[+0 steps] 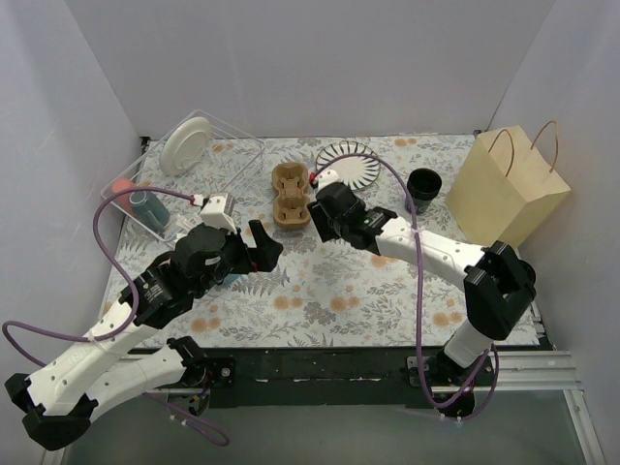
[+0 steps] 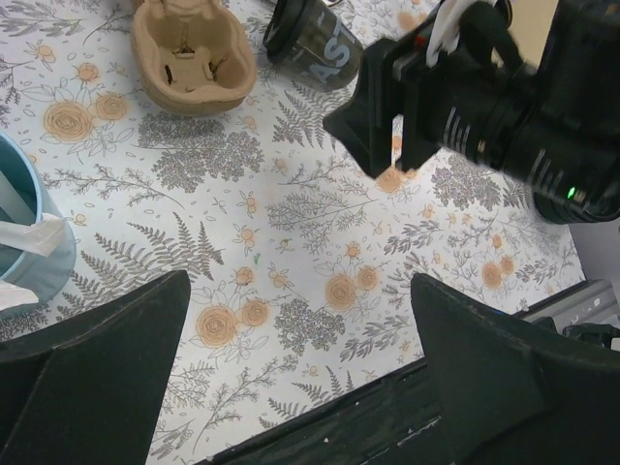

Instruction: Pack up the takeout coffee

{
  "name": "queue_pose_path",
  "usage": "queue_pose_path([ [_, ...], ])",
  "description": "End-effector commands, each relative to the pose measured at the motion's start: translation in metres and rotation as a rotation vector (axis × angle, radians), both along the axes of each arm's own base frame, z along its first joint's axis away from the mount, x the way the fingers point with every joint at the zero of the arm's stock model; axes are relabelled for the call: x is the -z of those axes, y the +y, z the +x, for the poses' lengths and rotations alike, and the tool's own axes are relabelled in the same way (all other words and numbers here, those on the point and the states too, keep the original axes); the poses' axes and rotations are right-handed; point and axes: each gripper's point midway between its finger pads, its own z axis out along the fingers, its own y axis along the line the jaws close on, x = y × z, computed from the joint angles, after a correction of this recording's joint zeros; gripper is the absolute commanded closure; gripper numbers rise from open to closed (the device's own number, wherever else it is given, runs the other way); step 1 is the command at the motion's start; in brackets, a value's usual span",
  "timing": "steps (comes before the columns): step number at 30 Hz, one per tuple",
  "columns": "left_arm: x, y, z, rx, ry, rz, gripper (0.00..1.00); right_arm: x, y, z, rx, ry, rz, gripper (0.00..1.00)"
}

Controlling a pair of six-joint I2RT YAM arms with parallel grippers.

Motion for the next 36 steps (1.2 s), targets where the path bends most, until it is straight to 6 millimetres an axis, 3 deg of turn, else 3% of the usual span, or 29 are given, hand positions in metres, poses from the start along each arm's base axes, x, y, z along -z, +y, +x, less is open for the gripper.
queue_pose_path([
  [1,-0.017,0.011,0.000,-0.026,-0.046,0.001,0.02,-0.039,0.001,0.047,-0.014,-0.095,0.040,0.31],
  [4,-0.020,0.012,0.000,-0.023,-0.051,0.000,0.02,-0.037,-0.002,0.066,-0.019,-0.104,0.003,0.17],
  [7,-0.020,0.011,0.000,-0.013,-0.056,0.004,0.02,-0.031,-0.007,0.086,-0.050,-0.121,-0.066,0.10],
  [13,-0.018,0.004,0.003,0.011,-0.049,0.033,0.02,-0.011,-0.024,0.116,-0.110,-0.102,-0.136,0.03],
  [16,-0.021,-0.002,0.005,0.032,-0.045,0.048,0.03,-0.015,-0.031,0.126,-0.141,-0.127,-0.113,0.03],
  [19,-0.023,-0.004,0.011,0.023,-0.045,0.061,0.05,-0.019,-0.035,0.139,-0.016,-0.081,-0.022,0.04],
  [20,-0.022,-0.004,0.012,0.015,-0.048,0.065,0.05,-0.039,-0.032,0.145,0.027,-0.073,0.020,0.06],
  [21,-0.022,-0.005,0.014,0.012,-0.051,0.063,0.05,-0.038,-0.032,0.146,0.055,-0.051,0.020,0.08],
  [23,-0.022,-0.007,0.017,0.005,-0.060,0.056,0.05,-0.037,-0.023,0.149,0.154,0.001,0.105,0.10],
  [25,-0.020,-0.008,0.020,-0.002,-0.063,0.055,0.05,-0.024,-0.025,0.154,0.234,0.009,0.081,0.11],
  [26,-0.018,-0.009,0.020,0.002,-0.058,0.059,0.05,-0.030,-0.024,0.160,0.283,0.000,0.102,0.11],
  [29,-0.015,-0.013,0.018,0.016,-0.048,0.047,0.06,-0.010,-0.034,0.161,0.412,0.047,0.066,0.13],
  [36,-0.010,-0.013,0.012,0.028,-0.043,0.001,0.07,0.005,-0.041,0.162,0.531,0.027,-0.013,0.21],
])
